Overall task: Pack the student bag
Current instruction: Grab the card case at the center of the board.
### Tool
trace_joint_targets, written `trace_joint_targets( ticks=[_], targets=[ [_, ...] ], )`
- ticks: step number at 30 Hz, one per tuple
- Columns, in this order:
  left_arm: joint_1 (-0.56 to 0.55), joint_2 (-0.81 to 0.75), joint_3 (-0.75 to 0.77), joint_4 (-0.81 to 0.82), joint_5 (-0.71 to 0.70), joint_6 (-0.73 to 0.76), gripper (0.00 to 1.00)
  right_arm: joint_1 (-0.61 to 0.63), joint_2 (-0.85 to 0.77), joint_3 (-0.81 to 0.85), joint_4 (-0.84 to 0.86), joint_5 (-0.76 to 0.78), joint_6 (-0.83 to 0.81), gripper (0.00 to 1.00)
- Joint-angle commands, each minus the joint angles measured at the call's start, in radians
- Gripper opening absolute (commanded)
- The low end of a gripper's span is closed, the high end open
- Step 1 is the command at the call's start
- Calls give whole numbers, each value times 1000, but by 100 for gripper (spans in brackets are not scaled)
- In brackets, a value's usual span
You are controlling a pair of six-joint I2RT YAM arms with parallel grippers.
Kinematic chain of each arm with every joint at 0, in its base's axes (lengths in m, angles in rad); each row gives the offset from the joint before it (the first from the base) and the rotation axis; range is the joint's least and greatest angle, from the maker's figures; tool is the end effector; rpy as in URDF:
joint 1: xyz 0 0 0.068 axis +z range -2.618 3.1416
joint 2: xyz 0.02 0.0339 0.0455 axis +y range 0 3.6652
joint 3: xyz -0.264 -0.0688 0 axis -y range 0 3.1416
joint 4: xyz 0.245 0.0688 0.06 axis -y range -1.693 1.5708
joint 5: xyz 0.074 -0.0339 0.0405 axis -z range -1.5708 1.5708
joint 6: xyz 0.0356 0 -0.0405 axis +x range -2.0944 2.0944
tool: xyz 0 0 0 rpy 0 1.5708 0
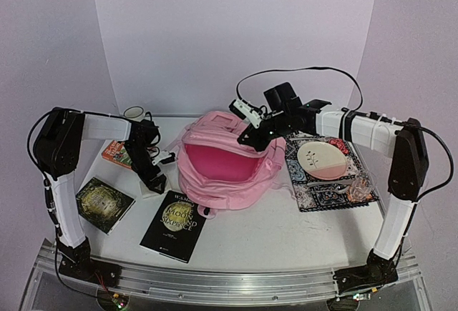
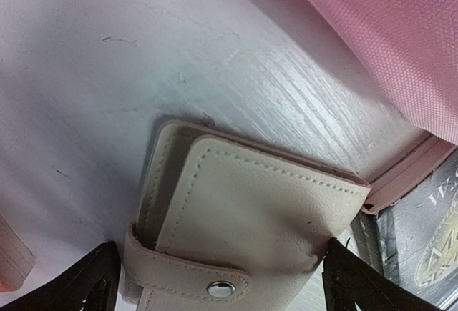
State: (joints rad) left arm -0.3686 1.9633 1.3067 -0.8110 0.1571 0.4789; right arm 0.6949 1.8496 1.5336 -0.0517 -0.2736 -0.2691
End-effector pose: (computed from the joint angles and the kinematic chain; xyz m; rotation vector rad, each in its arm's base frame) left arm 0.3365 -0.1360 0.1468 1.2536 2.7492 -0.2289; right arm 0.3358 0.2925 0.3093 -1.0697 1.6463 0.5465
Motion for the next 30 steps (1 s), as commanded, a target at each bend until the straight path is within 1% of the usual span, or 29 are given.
trace_joint_targets(
  ticks=[1,5,10,14,20,24,28,30],
  targets=[
    [-7,4,-27,-50,101,-5,99,-2,-42,11,75,-41,-4,0],
    [-24,17,-41,-52,21,-34,99,-3,-34,16,74,-50,-2,0],
    [-57,-15,-55,-55,-8,-54,99,-3,-41,9,75,-46,-3,0],
    [-92,-36,-80,-55,-124,-60,100,-3,-43,10,75,-50,-3,0],
    [-102,-22,-87,-58,-107,-50,99,-3,-38,20,75,-62,6,0],
    [-100,-11,-79,-58,-110,-88,96,-3,-47,17,75,-57,8,0],
    [-88,-49,-53,-58,-72,-112,85,-3,-53,14,75,-54,9,0],
    [-85,-76,-51,-59,-68,-124,82,-3,-54,14,75,-53,10,0]
  ],
)
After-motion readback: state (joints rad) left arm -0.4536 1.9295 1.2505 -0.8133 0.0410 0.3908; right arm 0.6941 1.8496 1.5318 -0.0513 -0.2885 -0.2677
